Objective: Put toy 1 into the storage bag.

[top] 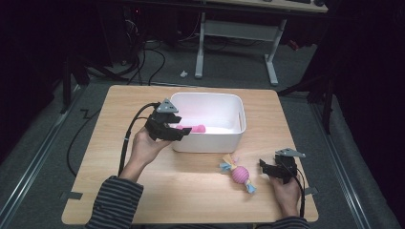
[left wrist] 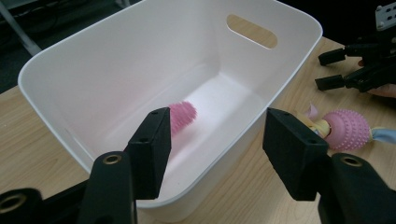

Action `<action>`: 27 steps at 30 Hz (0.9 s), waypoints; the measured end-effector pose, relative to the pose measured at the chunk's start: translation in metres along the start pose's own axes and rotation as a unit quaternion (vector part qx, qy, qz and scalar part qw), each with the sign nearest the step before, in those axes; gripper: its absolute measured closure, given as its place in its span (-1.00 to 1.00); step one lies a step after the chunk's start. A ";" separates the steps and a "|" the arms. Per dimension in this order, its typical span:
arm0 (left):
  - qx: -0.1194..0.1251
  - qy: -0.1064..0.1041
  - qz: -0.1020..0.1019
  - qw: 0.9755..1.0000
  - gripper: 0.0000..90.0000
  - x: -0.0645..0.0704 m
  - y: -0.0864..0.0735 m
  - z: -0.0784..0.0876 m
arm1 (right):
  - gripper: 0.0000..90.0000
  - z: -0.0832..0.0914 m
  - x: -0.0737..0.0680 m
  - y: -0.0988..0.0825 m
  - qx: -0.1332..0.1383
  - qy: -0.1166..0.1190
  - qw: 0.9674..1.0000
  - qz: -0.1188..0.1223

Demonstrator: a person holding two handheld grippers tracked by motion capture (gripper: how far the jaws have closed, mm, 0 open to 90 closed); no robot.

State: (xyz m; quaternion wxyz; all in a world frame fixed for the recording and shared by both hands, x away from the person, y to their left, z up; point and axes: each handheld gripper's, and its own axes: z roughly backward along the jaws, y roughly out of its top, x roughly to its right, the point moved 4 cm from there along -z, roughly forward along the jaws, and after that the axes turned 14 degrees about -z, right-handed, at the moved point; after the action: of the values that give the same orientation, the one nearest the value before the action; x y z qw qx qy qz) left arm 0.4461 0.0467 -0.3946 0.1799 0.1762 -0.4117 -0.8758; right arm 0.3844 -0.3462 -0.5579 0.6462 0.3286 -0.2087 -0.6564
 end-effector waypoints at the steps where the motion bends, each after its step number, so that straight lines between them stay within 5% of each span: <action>1: 0.003 0.005 0.003 1.000 -0.08 0.000 -0.002 0.002 | -0.42 0.000 0.000 0.000 0.000 0.000 1.000 0.000; 27: 0.042 0.078 0.056 0.994 -0.33 -0.008 -0.049 0.060 | -0.42 0.000 0.000 0.000 0.001 -0.002 1.000 0.002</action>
State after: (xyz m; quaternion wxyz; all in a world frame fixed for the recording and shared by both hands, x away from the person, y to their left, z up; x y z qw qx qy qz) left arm 0.4176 0.1189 -0.3957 0.2531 0.2282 -0.4422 -0.8296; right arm 0.3845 -0.3461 -0.5580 0.6469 0.3273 -0.2110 -0.6556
